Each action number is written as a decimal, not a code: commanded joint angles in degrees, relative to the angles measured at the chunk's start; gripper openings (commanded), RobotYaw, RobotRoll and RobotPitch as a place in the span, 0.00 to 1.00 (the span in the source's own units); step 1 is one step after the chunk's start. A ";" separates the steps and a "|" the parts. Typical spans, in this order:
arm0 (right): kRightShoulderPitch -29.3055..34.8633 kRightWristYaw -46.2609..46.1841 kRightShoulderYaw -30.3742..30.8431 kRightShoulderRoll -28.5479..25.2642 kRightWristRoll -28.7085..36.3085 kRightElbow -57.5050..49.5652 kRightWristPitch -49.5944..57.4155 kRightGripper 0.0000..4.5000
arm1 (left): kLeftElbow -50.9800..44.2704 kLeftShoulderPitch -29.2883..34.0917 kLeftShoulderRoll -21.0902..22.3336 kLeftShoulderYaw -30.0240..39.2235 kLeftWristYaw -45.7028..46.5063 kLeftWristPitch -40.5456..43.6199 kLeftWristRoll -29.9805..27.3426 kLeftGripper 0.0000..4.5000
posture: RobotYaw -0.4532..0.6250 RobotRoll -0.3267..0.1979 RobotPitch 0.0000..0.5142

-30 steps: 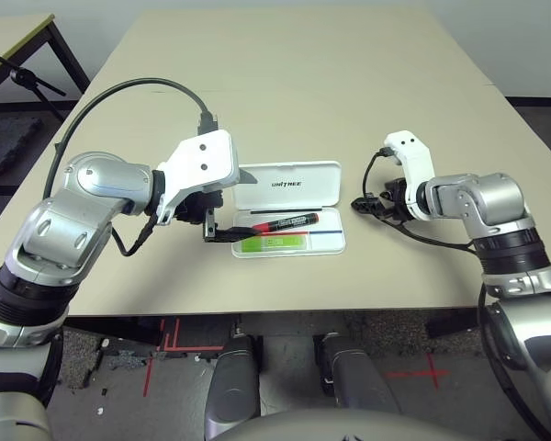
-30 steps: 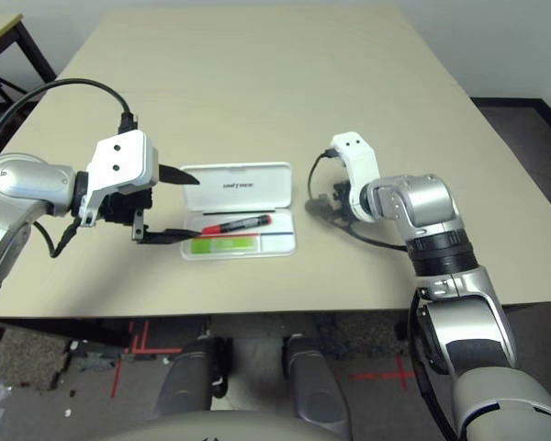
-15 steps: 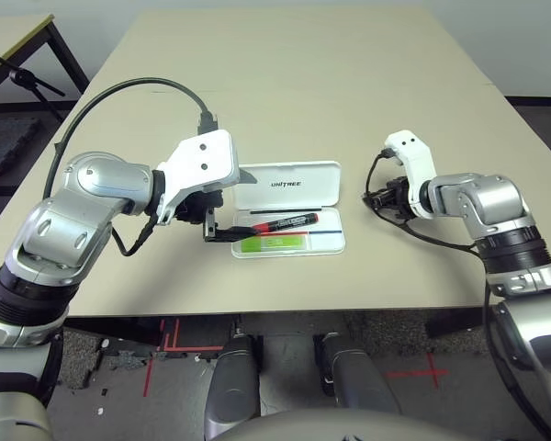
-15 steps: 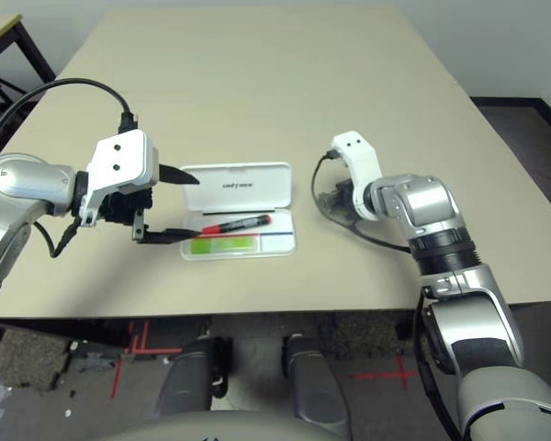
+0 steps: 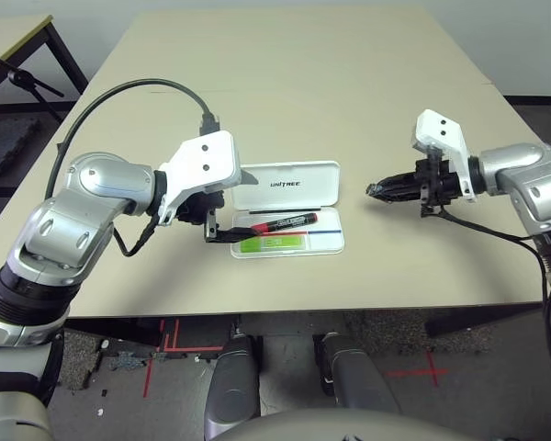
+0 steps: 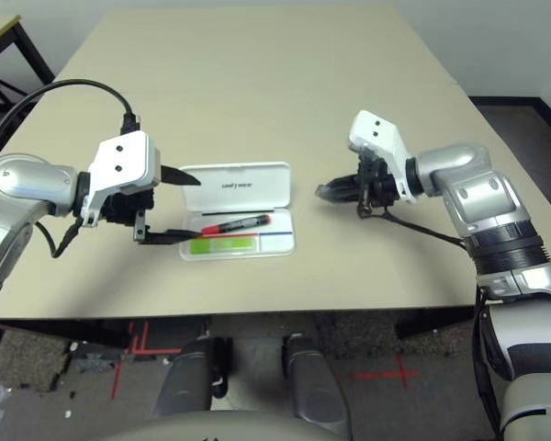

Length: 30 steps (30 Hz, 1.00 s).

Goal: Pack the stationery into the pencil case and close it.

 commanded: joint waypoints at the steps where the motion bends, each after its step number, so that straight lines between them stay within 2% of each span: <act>1: 1.50 2.28 2.70 -0.37 -0.44 -3.93 0.18 0.06 | -0.86 -1.07 -0.05 -0.73 0.44 0.81 -0.42 1.00 | 0.45 0.62 0.23; 4: 1.63 2.31 4.20 0.17 -1.57 -5.23 -0.20 0.06 | -0.72 -1.40 -0.05 -0.91 0.44 0.97 -0.24 1.00 | 0.45 0.62 0.23; 18: 1.48 -3.37 8.33 8.98 -7.48 -1.85 -4.13 0.06 | -0.92 -1.48 0.28 -1.50 1.04 1.19 0.20 1.00 | 0.46 0.62 0.23; 30: 1.37 -4.35 10.34 12.27 -9.96 1.81 -6.89 0.06 | -1.50 -0.79 0.35 -1.62 1.65 1.64 0.24 1.00 | 0.47 0.62 0.23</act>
